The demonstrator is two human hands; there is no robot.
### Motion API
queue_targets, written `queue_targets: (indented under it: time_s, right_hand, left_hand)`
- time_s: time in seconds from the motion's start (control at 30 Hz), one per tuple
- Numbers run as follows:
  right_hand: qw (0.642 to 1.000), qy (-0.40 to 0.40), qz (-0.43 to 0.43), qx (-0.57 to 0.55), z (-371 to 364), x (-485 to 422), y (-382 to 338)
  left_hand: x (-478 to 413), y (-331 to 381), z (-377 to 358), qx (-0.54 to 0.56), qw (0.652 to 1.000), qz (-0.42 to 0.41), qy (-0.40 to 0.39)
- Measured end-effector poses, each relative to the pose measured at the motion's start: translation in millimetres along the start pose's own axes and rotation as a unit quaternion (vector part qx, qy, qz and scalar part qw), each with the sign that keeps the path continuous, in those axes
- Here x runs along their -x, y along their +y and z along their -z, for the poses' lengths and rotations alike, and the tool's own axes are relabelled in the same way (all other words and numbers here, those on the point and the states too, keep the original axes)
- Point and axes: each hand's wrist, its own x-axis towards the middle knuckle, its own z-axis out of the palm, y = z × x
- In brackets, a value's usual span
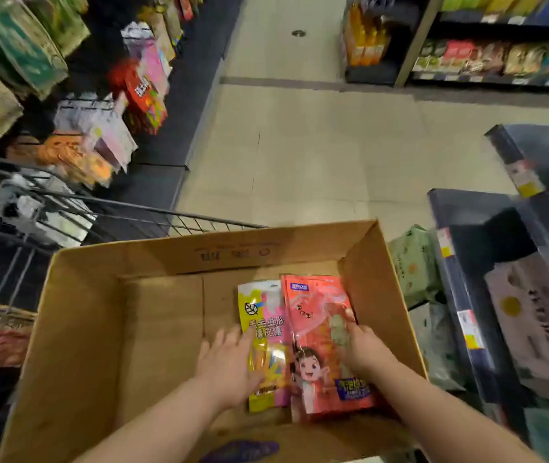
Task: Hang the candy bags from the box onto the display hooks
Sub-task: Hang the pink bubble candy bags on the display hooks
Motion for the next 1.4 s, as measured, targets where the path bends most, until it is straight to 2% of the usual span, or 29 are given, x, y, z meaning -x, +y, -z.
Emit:
queue_targets:
  time_s: [0.13,0.3,0.37,0.47,0.53,0.6,0.7,0.77,0.83,0.9,1.1,1.17,1.3,1.4]
  right_hand:
    - [0.997,-0.032,-0.005,-0.063,-9,-28,9]
    - [0.995,-0.04,-0.013,-0.094,-25,-48,13]
    - [0.997,-0.032,-0.007,-0.076,-29,-50,14]
    - [0.998,-0.011,0.044,-0.033,-32,-46,17]
    - [0.995,-0.009,0.097,-0.028,-36,-43,15]
    - [0.988,-0.019,0.124,-0.092,-38,-42,10]
    - [0.983,0.013,0.086,-0.159,-37,-47,5]
    - [0.984,0.025,0.016,-0.177,-36,-53,7]
    - [0.981,-0.004,-0.036,-0.191,-38,-59,9]
    - [0.985,-0.032,-0.048,-0.161,-38,-65,6]
    - [0.986,-0.008,-0.043,-0.163,-31,-68,1]
    - [0.978,-0.006,-0.052,-0.204,-30,-66,0]
    - [0.955,0.015,-0.089,-0.282,-25,-62,-3]
    - [0.91,-0.025,-0.096,-0.403,-27,-54,-12]
  left_hand:
    - [-35,22,-11,0.062,0.997,0.0,-0.041]
    - [-68,43,-21,0.212,0.973,0.027,-0.089]
    - [-77,48,-24,0.324,0.938,0.077,-0.096]
    - [-87,50,-32,0.497,0.85,0.154,-0.084]
    - [-90,46,-36,0.559,0.805,0.19,-0.063]
    - [-88,38,-35,0.59,0.777,0.216,-0.045]
    - [-83,19,-38,0.63,0.736,0.246,-0.028]
    - [-78,10,-37,0.635,0.732,0.249,-0.014]
    - [-76,2,-37,0.636,0.728,0.257,0.009]
    - [-75,-4,-37,0.642,0.72,0.263,0.025]
    - [-70,-12,-39,0.671,0.69,0.271,0.005]
    - [-70,-14,-40,0.679,0.681,0.274,0.004]
    - [-69,-17,-43,0.671,0.687,0.279,0.016]
    - [-65,-17,-41,0.688,0.672,0.274,0.011]
